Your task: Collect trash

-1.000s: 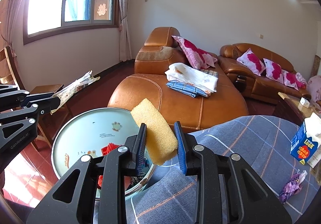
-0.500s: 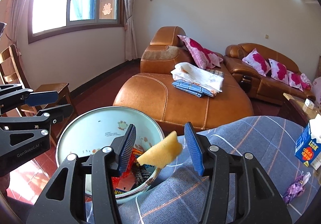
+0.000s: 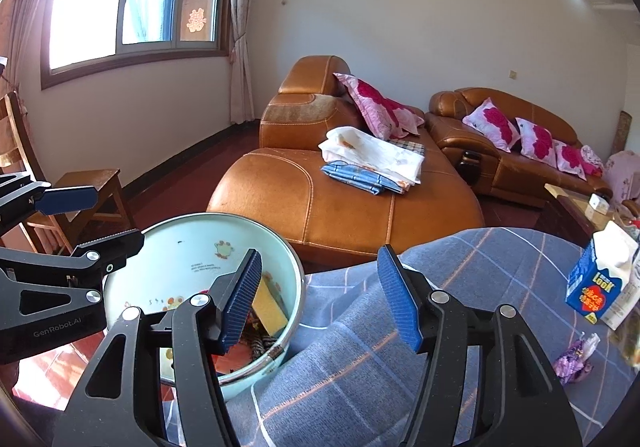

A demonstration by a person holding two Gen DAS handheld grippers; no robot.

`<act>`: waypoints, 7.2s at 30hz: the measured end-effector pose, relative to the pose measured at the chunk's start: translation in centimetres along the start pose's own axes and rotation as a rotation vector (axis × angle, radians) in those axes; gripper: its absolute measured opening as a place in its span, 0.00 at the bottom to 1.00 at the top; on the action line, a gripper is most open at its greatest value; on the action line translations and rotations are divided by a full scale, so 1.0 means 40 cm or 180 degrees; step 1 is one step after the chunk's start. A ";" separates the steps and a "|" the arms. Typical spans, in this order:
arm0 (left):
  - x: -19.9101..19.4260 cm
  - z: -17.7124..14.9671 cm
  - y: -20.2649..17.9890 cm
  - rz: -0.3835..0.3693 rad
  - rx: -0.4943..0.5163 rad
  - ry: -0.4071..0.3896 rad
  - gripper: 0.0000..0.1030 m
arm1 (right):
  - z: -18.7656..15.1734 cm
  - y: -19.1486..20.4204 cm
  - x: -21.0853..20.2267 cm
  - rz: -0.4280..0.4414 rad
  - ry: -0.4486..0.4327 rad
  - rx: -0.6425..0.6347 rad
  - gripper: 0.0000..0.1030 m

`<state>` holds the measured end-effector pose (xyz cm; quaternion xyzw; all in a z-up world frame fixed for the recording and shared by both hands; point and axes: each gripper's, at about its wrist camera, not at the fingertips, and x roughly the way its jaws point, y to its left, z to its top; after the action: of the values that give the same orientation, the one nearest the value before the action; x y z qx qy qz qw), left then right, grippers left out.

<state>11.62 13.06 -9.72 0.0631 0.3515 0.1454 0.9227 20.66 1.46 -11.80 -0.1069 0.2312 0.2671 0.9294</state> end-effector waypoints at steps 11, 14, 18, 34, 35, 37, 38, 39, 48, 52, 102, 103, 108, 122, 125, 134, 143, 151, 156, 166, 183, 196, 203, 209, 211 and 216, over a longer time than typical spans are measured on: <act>-0.063 0.051 -0.309 -0.0692 0.0606 -0.0262 0.71 | -0.117 -0.313 -0.255 -0.1130 0.0148 0.0706 0.66; -0.073 0.054 -0.404 -0.0832 0.0816 -0.0283 0.71 | -0.182 -0.409 -0.321 -0.1436 0.0240 0.1026 0.66; -0.074 0.059 -0.506 -0.1008 0.0993 -0.0247 0.72 | -0.262 -0.503 -0.397 -0.1794 0.0364 0.1336 0.66; 0.030 0.045 -0.732 -0.1200 0.1377 0.0186 0.71 | -0.397 -0.644 -0.427 -0.1945 0.0810 0.1913 0.69; 0.040 0.045 -0.733 -0.1209 0.1354 0.0240 0.66 | -0.401 -0.649 -0.424 -0.1931 0.0836 0.1953 0.69; 0.057 0.044 -0.734 -0.1311 0.1299 0.0363 0.35 | -0.407 -0.658 -0.421 -0.1919 0.0876 0.2012 0.68; 0.058 0.043 -0.732 -0.1370 0.1275 0.0375 0.33 | -0.410 -0.660 -0.416 -0.1901 0.0919 0.2023 0.68; 0.057 0.041 -0.734 -0.1392 0.1298 0.0370 0.27 | -0.414 -0.662 -0.409 -0.1883 0.0970 0.2033 0.64; 0.030 0.038 -0.701 -0.1478 0.1279 0.0264 0.18 | -0.426 -0.662 -0.386 -0.1726 0.1111 0.2033 0.27; -0.004 0.035 -0.655 -0.1468 0.1213 0.0149 0.17 | -0.413 -0.642 -0.399 -0.1740 0.1007 0.1940 0.24; -0.118 0.037 -0.041 -0.0182 -0.0034 -0.0429 0.17 | -0.018 -0.123 -0.085 -0.0111 0.0028 0.0568 0.23; -0.116 0.038 -0.038 -0.0164 -0.0044 -0.0420 0.17 | -0.015 -0.117 -0.079 -0.0094 0.0027 0.0546 0.23; -0.111 0.035 -0.029 -0.0102 -0.0079 -0.0391 0.17 | -0.005 -0.098 -0.056 -0.0021 0.0014 0.0466 0.23; -0.088 0.019 0.027 0.0094 -0.0196 -0.0309 0.17 | 0.005 -0.044 -0.016 0.0100 -0.0004 0.0242 0.23; -0.088 0.021 0.032 0.0148 -0.0214 -0.0302 0.17 | 0.006 -0.032 -0.012 0.0117 -0.0012 0.0195 0.23; -0.084 0.017 0.044 0.0288 -0.0258 -0.0298 0.17 | 0.010 0.003 0.004 0.0174 -0.0026 0.0071 0.23; -0.075 0.013 0.047 0.0396 -0.0303 -0.0242 0.17 | 0.010 0.031 0.018 0.0213 -0.0020 -0.0065 0.23; -0.065 0.011 0.057 0.0493 -0.0349 -0.0194 0.17 | 0.009 0.044 0.030 0.0263 -0.0015 -0.0162 0.23; -0.062 0.009 0.060 0.0542 -0.0371 -0.0183 0.18 | 0.010 0.047 0.039 0.0286 0.0003 -0.0172 0.23; -0.059 0.010 0.063 0.0580 -0.0386 -0.0176 0.18 | 0.019 0.053 0.054 0.0366 -0.0011 -0.0220 0.23; -0.058 0.002 0.063 0.0618 -0.0396 -0.0174 0.18 | 0.013 0.064 0.066 0.0413 0.0003 -0.0245 0.24; -0.040 -0.002 0.066 0.0435 -0.0341 -0.0141 0.32 | 0.016 0.074 0.066 0.0494 0.0027 -0.0337 0.26; -0.037 -0.004 0.079 0.0444 -0.0426 -0.0149 0.57 | 0.017 0.041 0.059 0.0495 -0.0030 -0.0143 0.48; -0.050 0.001 0.062 0.0279 -0.0517 -0.0282 0.78 | 0.003 0.011 0.024 0.0187 -0.0112 -0.0025 0.53; -0.058 0.002 0.046 0.0201 -0.0513 -0.0326 0.80 | -0.001 -0.001 0.007 0.0083 -0.0134 0.0013 0.53; -0.087 0.000 0.036 0.0183 -0.0551 -0.0515 0.90 | -0.016 -0.034 -0.035 -0.0206 -0.0292 0.0125 0.56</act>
<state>8.82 13.36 -7.21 0.0048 0.2600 0.1960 0.9455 20.13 -0.51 -11.58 -0.0838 0.1899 0.2370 0.9491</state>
